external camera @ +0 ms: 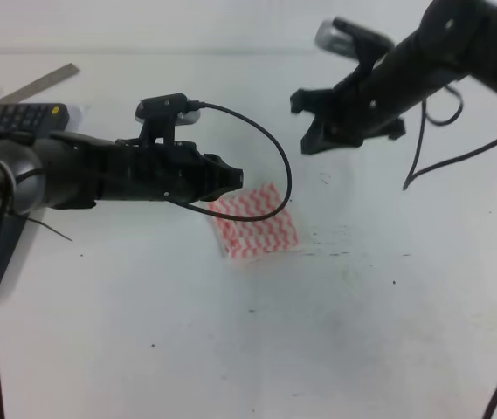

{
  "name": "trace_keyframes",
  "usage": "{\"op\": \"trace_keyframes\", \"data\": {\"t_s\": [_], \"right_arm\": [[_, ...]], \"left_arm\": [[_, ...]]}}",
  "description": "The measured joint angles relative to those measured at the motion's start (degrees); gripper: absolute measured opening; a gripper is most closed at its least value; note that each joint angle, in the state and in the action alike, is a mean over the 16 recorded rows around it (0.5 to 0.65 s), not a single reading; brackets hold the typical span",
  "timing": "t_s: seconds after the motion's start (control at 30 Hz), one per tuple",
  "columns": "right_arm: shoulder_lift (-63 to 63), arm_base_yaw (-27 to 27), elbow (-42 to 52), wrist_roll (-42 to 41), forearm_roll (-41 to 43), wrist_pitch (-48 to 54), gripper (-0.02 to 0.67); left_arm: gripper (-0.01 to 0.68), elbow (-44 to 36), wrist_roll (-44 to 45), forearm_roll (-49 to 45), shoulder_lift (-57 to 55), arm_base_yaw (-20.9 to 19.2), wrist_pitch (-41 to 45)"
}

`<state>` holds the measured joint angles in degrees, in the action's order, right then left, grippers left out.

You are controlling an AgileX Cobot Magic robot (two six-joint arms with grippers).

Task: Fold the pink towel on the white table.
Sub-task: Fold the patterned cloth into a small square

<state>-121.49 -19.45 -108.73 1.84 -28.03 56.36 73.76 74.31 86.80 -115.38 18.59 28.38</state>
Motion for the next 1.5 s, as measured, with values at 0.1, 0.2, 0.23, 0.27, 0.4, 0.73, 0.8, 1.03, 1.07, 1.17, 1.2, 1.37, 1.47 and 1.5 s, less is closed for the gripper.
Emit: {"op": "trace_keyframes", "data": {"t_s": [0.1, 0.2, 0.23, 0.27, 0.4, 0.73, 0.8, 1.03, 1.07, 1.17, 1.2, 1.37, 1.47, 1.5], "right_arm": [[1.72, 0.69, 0.01, -0.30, 0.78, -0.07, -0.018], [3.46, 1.19, 0.05, -0.82, 1.34, -0.24, -0.018], [3.85, 1.27, 0.06, -0.96, 1.49, -0.33, -0.018], [4.33, 1.36, 0.07, -1.08, 1.63, -0.42, -0.018], [6.27, 1.59, 0.12, -1.53, 2.04, -0.75, -0.018], [10.28, 1.65, 0.19, -2.32, 3.22, -1.18, -0.018], [10.92, 1.66, 0.19, -2.34, 3.47, -1.11, -0.018], [11.82, 1.66, 0.19, -2.37, 3.99, -0.93, -0.018], [11.87, 1.66, 0.19, -2.37, 4.02, -0.91, -0.018], [11.94, 1.66, 0.19, -2.38, 4.07, -0.83, -0.018], [11.94, 1.66, 0.19, -2.38, 4.08, -0.83, -0.018], [11.89, 1.65, 0.19, -2.38, 4.10, -0.80, -0.018], [11.86, 1.65, 0.19, -2.38, 4.09, -0.80, -0.018], [11.89, 1.65, 0.19, -2.38, 4.08, -0.80, -0.018]], "left_arm": [[-0.002, 0.45, 0.52, 0.36, -0.34, 0.37, -0.35], [-0.002, 1.12, 0.95, 0.78, -0.62, 1.05, -0.94], [-0.002, 1.36, 1.03, 0.92, -0.69, 1.36, -1.22], [-0.002, 1.60, 1.09, 1.05, -0.77, 1.69, -1.53], [-0.002, 2.50, 1.27, 1.30, -1.38, 3.25, -2.21], [-0.002, 3.54, 0.20, 0.71, -3.75, 6.46, -4.89], [-0.002, 3.54, -0.31, 0.37, -4.41, 6.68, -5.32], [-0.002, 3.54, -2.88, -1.86, -6.24, 6.85, -5.41], [-0.002, 3.54, -3.30, -2.36, -6.41, 6.87, -5.14], [-0.002, 3.55, -4.56, -3.85, -6.73, 6.91, -4.25], [-0.002, 3.55, -4.99, -4.36, -6.78, 6.93, -3.91], [-0.002, 3.55, -7.03, -6.78, -6.93, 7.00, -1.60], [-0.002, 3.55, -8.03, -7.97, -6.94, 7.03, -0.10], [-0.002, 3.55, -8.26, -8.24, -6.94, 7.03, 0.31]]}}
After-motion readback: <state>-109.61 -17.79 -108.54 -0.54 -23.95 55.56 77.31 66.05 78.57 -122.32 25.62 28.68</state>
